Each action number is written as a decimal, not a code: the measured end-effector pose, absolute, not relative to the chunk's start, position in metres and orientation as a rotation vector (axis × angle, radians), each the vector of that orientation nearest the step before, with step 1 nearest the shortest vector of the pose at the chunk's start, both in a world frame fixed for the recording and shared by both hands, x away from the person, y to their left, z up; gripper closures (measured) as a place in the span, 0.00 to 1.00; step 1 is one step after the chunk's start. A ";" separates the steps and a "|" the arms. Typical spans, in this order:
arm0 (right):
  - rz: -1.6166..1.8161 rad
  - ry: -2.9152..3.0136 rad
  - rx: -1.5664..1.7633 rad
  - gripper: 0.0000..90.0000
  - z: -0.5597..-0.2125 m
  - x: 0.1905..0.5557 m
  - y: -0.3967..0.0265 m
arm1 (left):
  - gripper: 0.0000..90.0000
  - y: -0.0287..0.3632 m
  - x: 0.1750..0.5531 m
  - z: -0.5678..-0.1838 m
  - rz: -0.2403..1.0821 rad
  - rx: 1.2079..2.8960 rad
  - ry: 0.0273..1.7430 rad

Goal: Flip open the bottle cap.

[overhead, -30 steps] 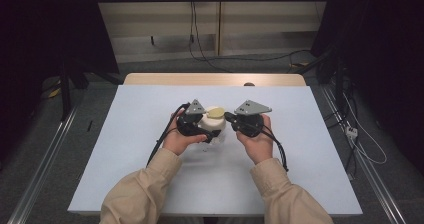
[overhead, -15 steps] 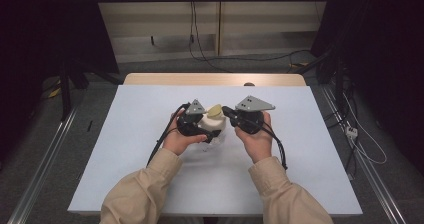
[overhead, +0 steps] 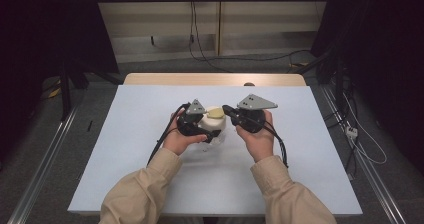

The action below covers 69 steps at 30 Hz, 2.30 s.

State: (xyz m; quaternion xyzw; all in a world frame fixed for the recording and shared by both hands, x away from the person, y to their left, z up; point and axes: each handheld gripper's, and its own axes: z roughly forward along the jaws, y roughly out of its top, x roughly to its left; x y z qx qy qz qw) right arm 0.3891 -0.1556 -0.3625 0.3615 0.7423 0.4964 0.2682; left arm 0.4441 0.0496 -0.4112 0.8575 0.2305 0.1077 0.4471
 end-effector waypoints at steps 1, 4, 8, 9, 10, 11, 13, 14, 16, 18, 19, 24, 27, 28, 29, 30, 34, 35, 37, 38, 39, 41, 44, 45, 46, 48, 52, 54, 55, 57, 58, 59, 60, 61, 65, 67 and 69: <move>1.346 2.000 0.984 1.00 -0.363 0.390 -0.156 | 0.11 0.050 0.444 -0.411 0.269 2.124 0.570; 1.341 1.997 1.002 1.00 -0.363 0.392 -0.159 | 0.11 0.049 0.444 -0.411 0.268 2.122 0.577; 1.306 2.002 1.009 1.00 -0.364 0.391 -0.164 | 0.11 0.050 0.443 -0.411 0.270 2.121 0.579; 1.305 2.006 1.010 1.00 -0.366 0.391 -0.165 | 0.11 0.050 0.442 -0.411 0.271 2.121 0.581; 1.304 2.010 1.017 1.00 -0.369 0.391 -0.165 | 0.11 0.049 0.442 -0.411 0.273 2.121 0.584; 1.301 2.012 1.022 1.00 -0.371 0.390 -0.165 | 0.11 0.049 0.442 -0.411 0.273 2.120 0.585; 1.306 2.015 1.027 1.00 -0.374 0.390 -0.165 | 0.11 0.049 0.442 -0.411 0.273 2.120 0.585; 1.302 2.020 1.028 1.00 -0.375 0.390 -0.165 | 0.11 0.049 0.442 -0.411 0.272 2.120 0.584; 1.302 2.020 1.025 1.00 -0.376 0.391 -0.165 | 0.11 0.049 0.442 -0.411 0.272 2.120 0.584; 1.299 2.023 1.026 1.00 -0.376 0.392 -0.164 | 0.11 0.049 0.442 -0.411 0.272 2.120 0.583; 1.298 2.027 1.029 1.00 -0.377 0.392 -0.164 | 0.11 0.050 0.442 -0.411 0.271 2.121 0.582; 1.287 2.037 1.025 1.00 -0.379 0.393 -0.163 | 0.11 0.050 0.442 -0.411 0.269 2.121 0.581; 1.292 2.037 1.028 1.00 -0.380 0.393 -0.163 | 0.11 0.050 0.442 -0.412 0.274 2.118 0.579; 1.287 2.042 1.027 1.00 -0.380 0.394 -0.163 | 0.11 0.050 0.442 -0.412 0.274 2.118 0.580; 1.281 2.045 1.028 1.00 -0.380 0.394 -0.163 | 0.11 0.050 0.442 -0.412 0.273 2.118 0.580; 1.283 2.046 1.029 1.00 -0.380 0.394 -0.163 | 0.11 0.050 0.442 -0.412 0.274 2.120 0.581; 1.272 2.051 1.030 1.00 -0.382 0.395 -0.164 | 0.11 0.050 0.442 -0.412 0.275 2.120 0.579; 1.270 2.059 1.033 1.00 -0.384 0.395 -0.163 | 0.11 0.050 0.442 -0.412 0.275 2.120 0.579; 1.258 2.070 1.038 1.00 -0.387 0.396 -0.163 | 0.11 0.050 0.442 -0.412 0.277 2.120 0.580; 1.267 2.070 1.040 1.00 -0.388 0.397 -0.162 | 0.11 0.050 0.442 -0.412 0.275 2.118 0.579; 1.266 2.073 1.037 1.00 -0.388 0.397 -0.162 | 0.11 0.050 0.442 -0.412 0.276 2.120 0.580; 1.262 2.069 1.032 1.00 -0.387 0.397 -0.161 | 0.11 0.050 0.442 -0.412 0.274 2.118 0.580; 1.271 2.072 1.030 1.00 -0.384 0.397 -0.160 | 0.11 0.050 0.442 -0.411 0.279 2.122 0.580; 1.268 2.075 1.022 1.00 -0.383 0.397 -0.160 | 0.11 0.050 0.442 -0.412 0.276 2.121 0.582; 1.271 2.075 1.018 1.00 -0.382 0.397 -0.160 | 0.11 0.050 0.442 -0.412 0.277 2.123 0.581; 1.276 2.071 1.016 1.00 -0.380 0.397 -0.159 | 0.11 0.050 0.442 -0.412 0.275 2.118 0.583; 1.312 2.084 1.003 1.00 -0.377 0.397 -0.154 | 0.11 0.049 0.442 -0.411 0.277 2.122 0.581; 1.300 2.092 0.980 1.00 -0.375 0.396 -0.149 | 0.11 0.050 0.442 -0.412 0.277 2.118 0.585; 1.295 2.086 0.982 1.00 -0.375 0.397 -0.148 | 0.11 0.049 0.442 -0.412 0.274 2.113 0.588; 1.313 2.080 0.980 1.00 -0.373 0.397 -0.147 | 0.11 0.049 0.442 -0.411 0.279 2.122 0.584; 1.309 2.080 0.978 1.00 -0.372 0.397 -0.147 | 0.11 0.049 0.442 -0.412 0.280 2.120 0.585; 1.304 2.081 0.977 1.00 -0.371 0.397 -0.146 | 0.11 0.050 0.442 -0.412 0.280 2.120 0.584; 1.309 2.080 0.973 1.00 -0.370 0.397 -0.146 | 0.11 0.050 0.442 -0.412 0.279 2.119 0.583; 1.312 2.079 0.972 1.00 -0.369 0.396 -0.146 | 0.11 0.050 0.442 -0.412 0.279 2.120 0.582; 1.317 2.076 0.968 1.00 -0.367 0.396 -0.144 | 0.11 0.050 0.442 -0.411 0.278 2.120 0.583; 1.322 2.074 0.965 1.00 -0.366 0.396 -0.143 | 0.11 0.050 0.442 -0.411 0.276 2.117 0.584; 1.318 2.075 0.965 1.00 -0.367 0.396 -0.143 | 0.11 0.051 0.441 -0.412 0.276 2.116 0.587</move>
